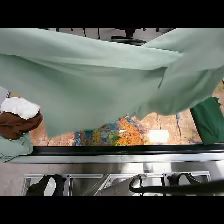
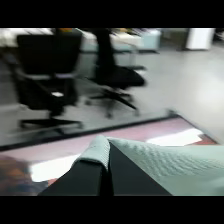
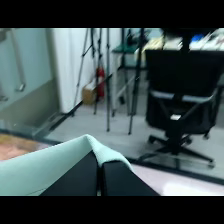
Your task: Fold the shirts.
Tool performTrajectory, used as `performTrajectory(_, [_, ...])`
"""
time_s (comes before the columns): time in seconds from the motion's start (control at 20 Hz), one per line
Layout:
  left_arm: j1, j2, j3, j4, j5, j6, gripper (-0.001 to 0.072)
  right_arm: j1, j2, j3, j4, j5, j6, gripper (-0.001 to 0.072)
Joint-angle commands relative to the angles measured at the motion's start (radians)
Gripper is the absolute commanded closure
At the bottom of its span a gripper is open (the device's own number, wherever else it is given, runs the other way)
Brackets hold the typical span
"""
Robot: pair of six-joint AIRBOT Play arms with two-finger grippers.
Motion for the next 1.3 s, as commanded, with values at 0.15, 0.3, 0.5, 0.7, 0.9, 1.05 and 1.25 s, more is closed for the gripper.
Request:
performTrajectory(0.15, [0.141, -0.035, -0.141, 0.052, -0.133, 0.007, 0.0694, -0.003, -0.116, 0.002, 0.014, 0.077, -0.011, 0.0696])
performTrajectory(0.3, [-0.046, -0.184, -0.311, 0.059, -0.096, 0.101, 0.0694, 0.075, -0.327, -0.040, 0.120, 0.202, -0.096, 0.0696])
performTrajectory(0.5, [-0.249, -0.482, -0.410, 0.212, 0.093, 0.124, 0.0693, 0.217, -0.628, -0.074, -0.047, 0.136, -0.116, 0.0696])
performTrajectory(0.7, [-0.286, -0.865, -0.280, 0.251, 0.106, 0.124, 0.0693, 0.238, -0.883, -0.072, -0.063, -0.037, -0.124, 0.0697])
performTrajectory(0.9, [-0.285, -1.139, -0.064, 0.253, 0.068, 0.103, 0.0693, 0.225, -1.038, -0.056, -0.074, -0.096, -0.124, 0.0698])
performTrajectory(1.05, [-0.289, -1.243, 0.031, 0.265, 0.010, 0.098, 0.0692, 0.215, -1.085, -0.056, -0.154, -0.072, -0.122, 0.0698])
performTrajectory(1.25, [-0.292, -1.309, 0.070, 0.277, -0.044, 0.098, 0.0693, 0.214, -1.110, -0.056, -0.315, -0.045, -0.048, 0.0698])
